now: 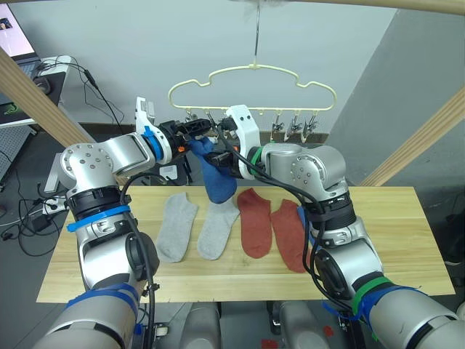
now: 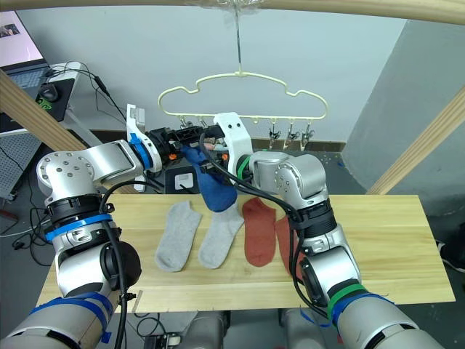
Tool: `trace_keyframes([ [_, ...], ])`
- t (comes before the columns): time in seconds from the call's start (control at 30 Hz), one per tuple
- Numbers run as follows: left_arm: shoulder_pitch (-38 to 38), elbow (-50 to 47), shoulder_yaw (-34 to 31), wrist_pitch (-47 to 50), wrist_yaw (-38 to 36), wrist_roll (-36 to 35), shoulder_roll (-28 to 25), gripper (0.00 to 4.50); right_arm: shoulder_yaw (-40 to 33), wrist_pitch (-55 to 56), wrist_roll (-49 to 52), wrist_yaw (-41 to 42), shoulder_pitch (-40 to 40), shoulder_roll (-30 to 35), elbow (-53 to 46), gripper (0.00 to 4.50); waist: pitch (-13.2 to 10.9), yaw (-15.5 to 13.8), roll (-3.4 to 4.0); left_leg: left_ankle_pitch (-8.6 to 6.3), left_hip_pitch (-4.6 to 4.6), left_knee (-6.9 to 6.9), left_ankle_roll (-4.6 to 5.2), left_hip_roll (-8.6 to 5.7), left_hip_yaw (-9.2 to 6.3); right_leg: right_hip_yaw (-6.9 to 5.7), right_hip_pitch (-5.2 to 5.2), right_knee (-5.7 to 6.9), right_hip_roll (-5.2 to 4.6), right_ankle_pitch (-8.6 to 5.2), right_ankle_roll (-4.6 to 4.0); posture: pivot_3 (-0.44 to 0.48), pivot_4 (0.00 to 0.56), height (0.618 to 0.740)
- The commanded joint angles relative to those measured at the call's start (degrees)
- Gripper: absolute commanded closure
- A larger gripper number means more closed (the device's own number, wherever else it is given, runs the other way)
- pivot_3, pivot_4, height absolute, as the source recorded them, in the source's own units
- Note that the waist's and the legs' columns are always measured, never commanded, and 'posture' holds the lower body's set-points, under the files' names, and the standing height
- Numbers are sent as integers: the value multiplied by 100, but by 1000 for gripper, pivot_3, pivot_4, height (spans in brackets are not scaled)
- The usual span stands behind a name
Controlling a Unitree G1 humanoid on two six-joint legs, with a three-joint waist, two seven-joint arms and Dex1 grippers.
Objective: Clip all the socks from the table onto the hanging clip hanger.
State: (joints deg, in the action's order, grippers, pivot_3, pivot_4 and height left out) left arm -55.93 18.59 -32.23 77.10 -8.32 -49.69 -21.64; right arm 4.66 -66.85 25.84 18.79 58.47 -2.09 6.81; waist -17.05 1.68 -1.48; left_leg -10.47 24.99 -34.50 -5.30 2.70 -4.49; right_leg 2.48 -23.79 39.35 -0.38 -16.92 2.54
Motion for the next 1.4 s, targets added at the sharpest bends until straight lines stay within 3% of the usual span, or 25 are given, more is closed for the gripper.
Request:
trace_keyframes([
  [0.03, 21, -275, -56, 1, -159, -162, -92, 1616, 79, 61, -22, 14, -39, 8, -284, 2642, 0, 0, 0, 0, 0, 0, 0, 0, 0, 0, 0, 0, 0, 0, 0, 75, 301, 740],
  [0.13, 115, -465, 55, -143, -309, -116, -108, 1616, 103, 43, -9, 9, -111, 30, -343, 1619, 0, 1, 0, 0, 0, 2, 0, 0, 2, 1, 0, -2, -1, 0, 0, 72, 300, 740],
  [0.33, 580, -1138, 571, -687, -754, 152, -273, 1616, 116, -137, 61, -34, -343, 90, -649, 1619, 0, 2, 0, 3, 0, 15, -5, 1, 3, 1, -3, -7, -2, 0, 0, 73, 295, 740],
  [0.53, 1502, -2107, 1540, -1889, -1347, 971, -729, 1616, 141, -469, 111, -67, -794, 305, -1418, 1619, 0, -3, 0, 6, 0, 36, -10, 1, 5, 2, -3, -30, -4, 0, -1, 78, 287, 740],
  [0.67, 1977, -2476, 1861, -2818, -1482, 1537, -839, 1616, 134, -660, 175, -49, -1195, 562, -2144, 1619, 0, -21, 0, 6, 1, 46, -10, 0, 7, 3, -6, -36, -9, 0, -1, 88, 281, 740],
  [0.97, 2864, -3341, 2142, -4124, -1695, 2184, -773, 1616, -322, -752, 641, 278, -2223, 1548, -4041, 1619, 1, -65, -1, 5, 3, 45, -9, -2, 8, 3, -5, -35, -9, 0, -1, 112, 265, 740],
  [1.4, 4048, -4157, 2394, -4986, -1540, 2701, -579, 1616, -1647, -560, 1535, 1081, -2786, 3306, -4922, 1619, 3, -186, -5, 6, 0, 40, -8, -3, 7, 1, 3, -34, -7, 0, -1, 132, 256, 740],
])
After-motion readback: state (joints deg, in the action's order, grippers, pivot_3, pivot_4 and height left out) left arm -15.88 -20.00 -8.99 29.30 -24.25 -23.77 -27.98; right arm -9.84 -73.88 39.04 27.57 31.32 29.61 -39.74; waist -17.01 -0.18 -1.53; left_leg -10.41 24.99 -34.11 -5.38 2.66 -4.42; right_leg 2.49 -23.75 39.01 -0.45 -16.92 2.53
